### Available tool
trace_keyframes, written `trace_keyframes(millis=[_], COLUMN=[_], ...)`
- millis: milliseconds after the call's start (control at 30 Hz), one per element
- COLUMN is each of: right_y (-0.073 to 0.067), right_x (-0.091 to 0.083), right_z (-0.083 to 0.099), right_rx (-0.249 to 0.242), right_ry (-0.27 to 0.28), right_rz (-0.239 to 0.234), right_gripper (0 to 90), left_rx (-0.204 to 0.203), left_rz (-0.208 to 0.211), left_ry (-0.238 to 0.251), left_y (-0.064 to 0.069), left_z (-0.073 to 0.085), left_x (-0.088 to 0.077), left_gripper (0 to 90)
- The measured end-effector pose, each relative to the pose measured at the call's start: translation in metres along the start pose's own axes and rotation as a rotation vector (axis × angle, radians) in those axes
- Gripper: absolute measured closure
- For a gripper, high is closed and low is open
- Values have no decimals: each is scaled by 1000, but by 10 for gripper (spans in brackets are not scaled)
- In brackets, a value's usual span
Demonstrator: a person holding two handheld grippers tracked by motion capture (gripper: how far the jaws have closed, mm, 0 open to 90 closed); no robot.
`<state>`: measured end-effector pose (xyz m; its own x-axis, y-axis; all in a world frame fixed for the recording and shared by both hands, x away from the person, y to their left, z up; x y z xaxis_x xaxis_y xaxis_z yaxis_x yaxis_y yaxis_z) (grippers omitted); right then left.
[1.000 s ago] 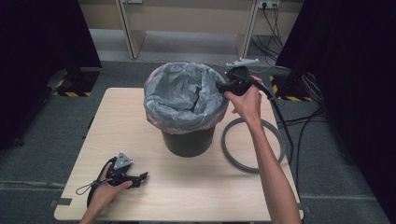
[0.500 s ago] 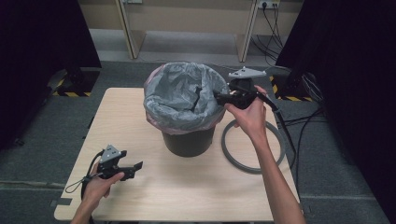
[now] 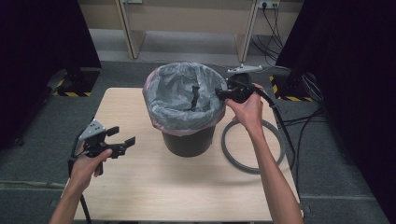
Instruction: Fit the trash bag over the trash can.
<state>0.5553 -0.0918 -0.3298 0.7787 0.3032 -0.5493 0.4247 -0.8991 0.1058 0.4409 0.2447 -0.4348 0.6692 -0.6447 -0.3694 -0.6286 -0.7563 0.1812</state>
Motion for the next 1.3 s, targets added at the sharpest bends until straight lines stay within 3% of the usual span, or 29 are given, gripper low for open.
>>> trace_keyframes(millis=[133, 333, 467, 667, 933, 1033, 1100, 1233, 1267, 1300], right_y=[6, 5, 4, 2, -4, -6, -6, -6, -6, -7], right_x=[11, 8, 4, 1, -3, -6, -7, -7, -6, -6], right_z=[-7, -9, -9, -9, -7, -6, -5, -3, -3, -2], right_rx=[17, 23, 20, 16, 5, -5, -9, -14, -22, -22], right_ry=[5, 36, 51, 58, 65, 64, 66, 61, 56, 55], right_rz=[17, 32, 30, 18, -8, -16, -16, -13, -9, -10], right_gripper=[460, 403, 400, 391, 389, 399, 400, 400, 402, 403], left_rx=[7, 16, -11, -33, -46, -90, -100, -115, -119, -138], left_rz=[15, 23, 62, 56, 47, 40, 30, 61, 63, 77], left_ry=[22, 74, 89, 125, 108, 96, 89, 63, 67, 77], left_y=[3, 6, 6, 0, 4, 4, 2, -1, -2, -4], left_z=[-27, -64, -86, -123, -147, -153, -155, -155, -154, -154], left_x=[0, 0, 6, 12, 37, 47, 52, 63, 63, 64], left_gripper=[169, 216, 249, 250, 188, 158, 200, 361, 475, 523])
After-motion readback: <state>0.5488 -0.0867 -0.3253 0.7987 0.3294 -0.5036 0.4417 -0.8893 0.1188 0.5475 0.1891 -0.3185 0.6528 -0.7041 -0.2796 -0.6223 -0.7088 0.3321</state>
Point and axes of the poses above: each handheld gripper's, and its own axes: x roughly forward along the jaws, z roughly out of its underside, y roughly to its right, the point moved 9 cm from there along x, roughly forward along the jaws, and after that the axes turned 7 degrees about z, right-handed, at the moved point
